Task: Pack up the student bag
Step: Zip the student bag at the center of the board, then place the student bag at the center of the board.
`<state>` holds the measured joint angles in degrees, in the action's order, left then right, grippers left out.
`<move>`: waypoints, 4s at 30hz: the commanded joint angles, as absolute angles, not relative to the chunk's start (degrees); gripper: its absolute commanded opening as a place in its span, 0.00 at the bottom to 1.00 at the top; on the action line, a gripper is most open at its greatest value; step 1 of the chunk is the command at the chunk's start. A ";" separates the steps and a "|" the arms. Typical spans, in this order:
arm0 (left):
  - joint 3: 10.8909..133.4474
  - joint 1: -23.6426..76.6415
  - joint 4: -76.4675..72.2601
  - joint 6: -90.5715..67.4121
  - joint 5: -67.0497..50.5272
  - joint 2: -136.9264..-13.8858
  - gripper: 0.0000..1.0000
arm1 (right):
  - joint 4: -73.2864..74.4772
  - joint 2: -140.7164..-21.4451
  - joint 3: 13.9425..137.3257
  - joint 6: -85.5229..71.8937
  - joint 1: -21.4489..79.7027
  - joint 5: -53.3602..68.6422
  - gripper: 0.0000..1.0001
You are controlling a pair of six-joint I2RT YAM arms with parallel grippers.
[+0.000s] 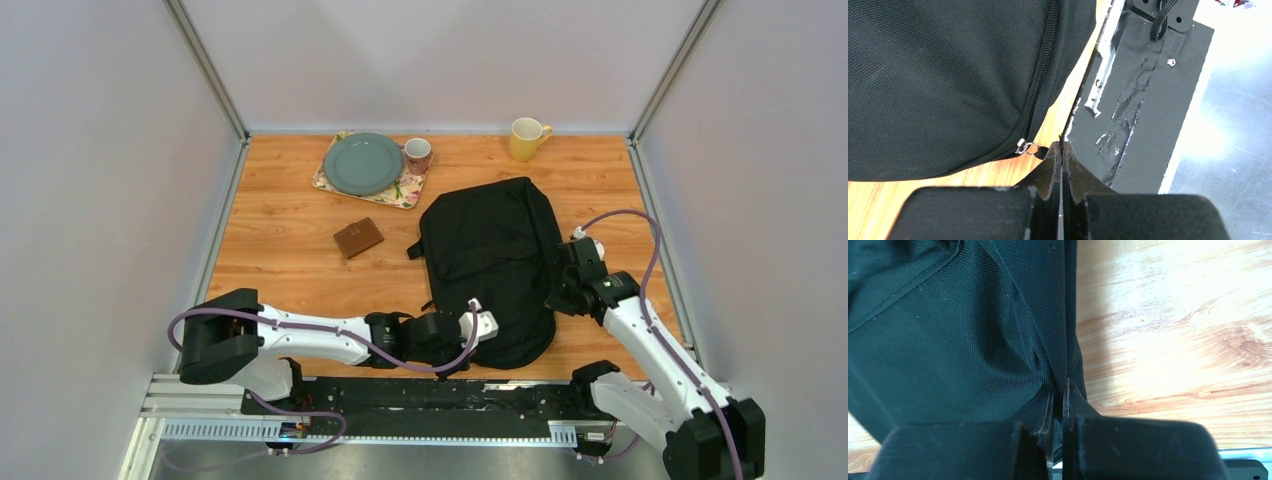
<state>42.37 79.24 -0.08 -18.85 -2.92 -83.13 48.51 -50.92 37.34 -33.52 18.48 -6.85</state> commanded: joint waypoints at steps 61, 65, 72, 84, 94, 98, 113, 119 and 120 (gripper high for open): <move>39.29 70.75 4.47 -17.76 7.08 -71.64 0.00 | 35.85 -43.34 24.25 -58.98 26.02 5.64 0.00; 32.55 65.93 6.59 -17.58 11.07 -68.65 0.00 | 38.93 -39.56 24.52 -56.52 26.02 2.55 0.00; 25.49 54.41 0.46 -15.74 11.51 -60.39 0.00 | 41.30 -38.68 24.17 -55.55 26.01 5.01 0.00; 25.66 45.71 -16.15 -9.41 11.08 -65.04 0.00 | 48.16 -32.87 25.75 -51.94 26.01 7.37 0.00; 30.15 44.74 -5.46 -18.19 2.64 -63.12 0.58 | 38.33 -34.63 21.63 -59.57 31.97 15.39 0.00; 29.79 44.74 -0.27 -20.03 4.73 -53.91 0.73 | 35.16 -36.20 21.88 -64.33 44.36 9.06 0.01; 43.40 44.74 8.17 -18.63 2.73 -57.55 0.75 | 53.70 -43.76 51.67 -44.49 44.06 -26.02 0.71; 53.24 44.74 10.28 -19.77 -2.20 -68.18 0.75 | 45.82 -50.00 53.79 -35.34 28.31 -14.52 0.69; 53.87 44.74 11.50 -20.38 -2.28 -69.25 0.75 | 43.35 -51.05 53.88 -33.68 25.78 -9.19 0.67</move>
